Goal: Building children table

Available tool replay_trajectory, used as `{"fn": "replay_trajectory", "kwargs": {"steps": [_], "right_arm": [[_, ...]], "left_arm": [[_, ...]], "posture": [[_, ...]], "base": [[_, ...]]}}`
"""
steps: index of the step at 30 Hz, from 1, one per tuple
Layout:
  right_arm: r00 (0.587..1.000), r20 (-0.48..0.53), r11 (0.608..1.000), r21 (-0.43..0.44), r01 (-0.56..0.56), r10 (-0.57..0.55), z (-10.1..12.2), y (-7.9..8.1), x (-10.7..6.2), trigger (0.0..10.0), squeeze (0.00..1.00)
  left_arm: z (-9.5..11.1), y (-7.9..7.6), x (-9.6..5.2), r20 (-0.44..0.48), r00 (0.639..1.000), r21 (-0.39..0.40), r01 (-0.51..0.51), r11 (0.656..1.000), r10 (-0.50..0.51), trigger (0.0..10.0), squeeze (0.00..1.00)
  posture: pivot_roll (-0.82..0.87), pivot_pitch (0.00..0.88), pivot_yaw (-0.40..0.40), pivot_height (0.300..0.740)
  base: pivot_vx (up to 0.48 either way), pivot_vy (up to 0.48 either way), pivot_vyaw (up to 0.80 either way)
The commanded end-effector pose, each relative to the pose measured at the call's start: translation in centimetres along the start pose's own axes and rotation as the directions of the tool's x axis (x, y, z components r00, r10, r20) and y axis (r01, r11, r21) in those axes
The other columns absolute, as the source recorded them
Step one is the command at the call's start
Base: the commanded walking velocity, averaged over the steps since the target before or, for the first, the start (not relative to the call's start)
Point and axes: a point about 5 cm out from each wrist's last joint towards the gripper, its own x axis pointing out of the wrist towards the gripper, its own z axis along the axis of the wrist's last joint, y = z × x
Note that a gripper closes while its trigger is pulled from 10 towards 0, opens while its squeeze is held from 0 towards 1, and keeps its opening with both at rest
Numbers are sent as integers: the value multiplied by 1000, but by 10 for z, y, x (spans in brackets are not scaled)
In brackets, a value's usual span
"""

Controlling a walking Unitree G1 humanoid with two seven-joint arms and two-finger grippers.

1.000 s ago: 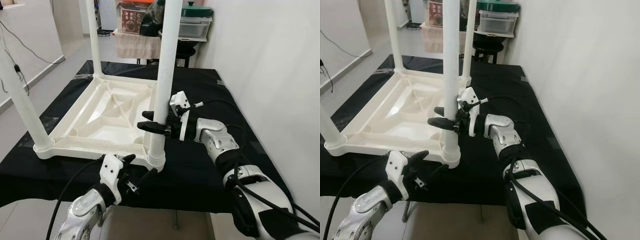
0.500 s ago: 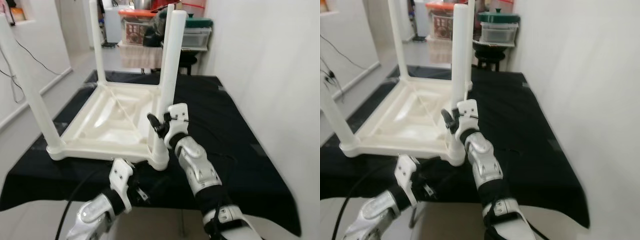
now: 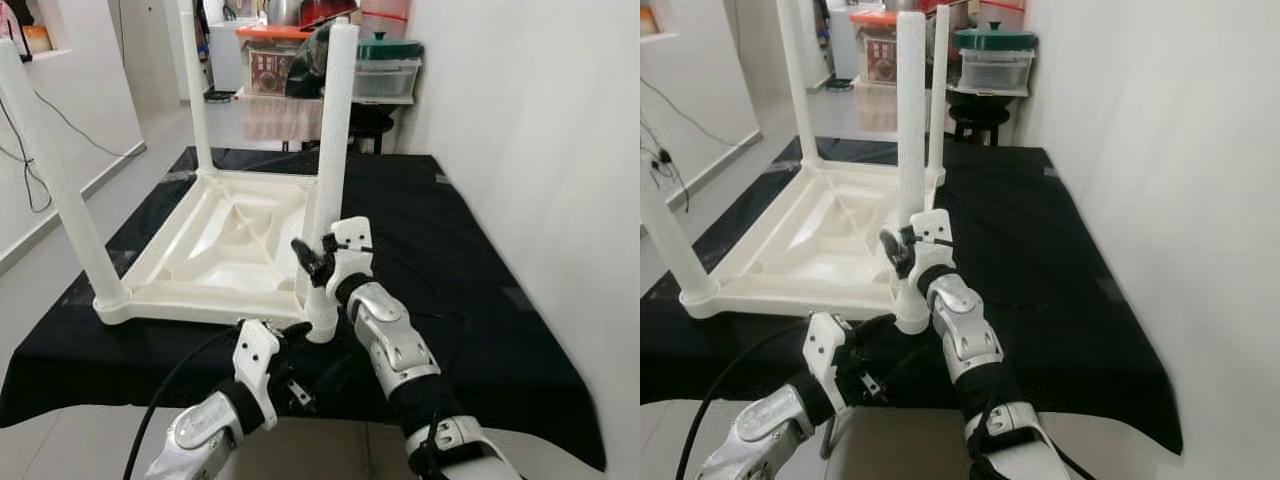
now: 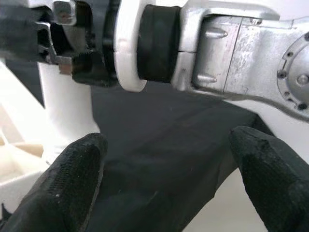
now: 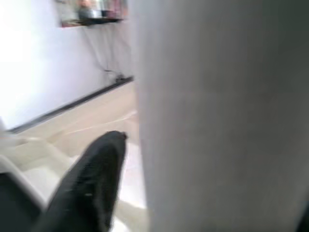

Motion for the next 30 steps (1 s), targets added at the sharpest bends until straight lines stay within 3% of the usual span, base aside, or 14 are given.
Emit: {"fn": "replay_trajectory", "kwargs": {"steps": [1, 2, 3, 4, 6, 7, 9, 15, 16, 17, 21, 26, 28, 30], "right_arm": [[990, 46, 991, -11, -131, 131, 19, 3, 6, 10000, 1000], [990, 46, 991, -11, -131, 131, 19, 3, 6, 10000, 1000], [972, 51, 972, -65, -227, 230, 28, -4, 7, 10000, 0], [972, 51, 972, -65, -227, 230, 28, -4, 7, 10000, 0], [906, -9, 896, -148, -419, 423, 36, -14, 4, 10000, 0], [906, -9, 896, -148, -419, 423, 36, -14, 4, 10000, 0], [844, -73, 827, -170, -536, 532, 37, -19, 0, 10000, 0], [835, -111, 819, -163, -550, 538, 38, -26, 0, 10000, 0], [844, -116, 831, -150, -536, 523, 39, -29, 2, 3765, 0], [851, -117, 840, -140, -525, 512, 39, -32, 2, 235, 0], [856, -121, 853, -97, -514, 502, 35, -38, 0, 0, 0], [857, -128, 856, -82, -511, 499, 29, -41, -4, 0, 0], [870, -130, 870, -78, -487, 475, 24, -45, -7, 0, 0], [922, -158, 924, -93, -371, 354, 9, -60, -17, 0, 0]], "left_arm": [[-1, -1, -1, -17, 1000, 9, 0, 1000, 1, 10000, 0], [-1, -1, -1, -17, 1000, 9, 0, 1000, 1, 10000, 0], [-2, -3, 1, -18, 1000, 7, -1, 1000, 1, 10000, 0], [-2, -3, 1, -18, 1000, 7, -1, 1000, 1, 10000, 0], [-4, -4, 3, -16, 1000, -1, -13, 1000, 13, 10000, 0], [-4, -4, 3, -16, 1000, -1, -13, 1000, 13, 10000, 0], [-4, -2, 3, -15, 999, 2, -32, 999, 32, 10000, 0], [-6, 0, -1, -17, 996, 15, -85, 996, 86, 10000, 0], [-6, 1, -6, -16, 992, 21, -123, 992, 123, 10000, 0], [-6, 2, -9, -15, 989, 25, -147, 989, 147, 10000, 0], [-11, 8, -31, -43, 961, 72, -270, 960, 273, 10000, 0], [-14, 6, -43, -60, 949, 77, -306, 949, 310, 10000, 0], [-15, 3, -48, -62, 945, 72, -316, 946, 321, 10000, 0], [-14, 1, -55, -66, 941, 95, -325, 941, 331, 10000, 0]], "posture": [[65, 0, -78, 740], [65, 0, -78, 740], [67, 0, -88, 740], [67, 0, -88, 740], [78, 0, -105, 740], [78, 0, -105, 740], [97, 0, -125, 740], [115, 0, -143, 740], [125, 0, -151, 740], [125, 0, -151, 740], [140, 0, -148, 740], [127, 0, -130, 740], [121, 0, -125, 740], [117, 0, -126, 740]], "base": [[0, 0, 0], [0, 0, 0], [0, 0, 0], [0, 0, 0], [0, 0, 0], [0, 0, 0], [0, 0, 0], [0, 0, 0], [0, 0, 0], [0, 0, 0], [0, 0, 0], [0, 0, 0], [0, 0, 0], [0, 0, 0]]}}
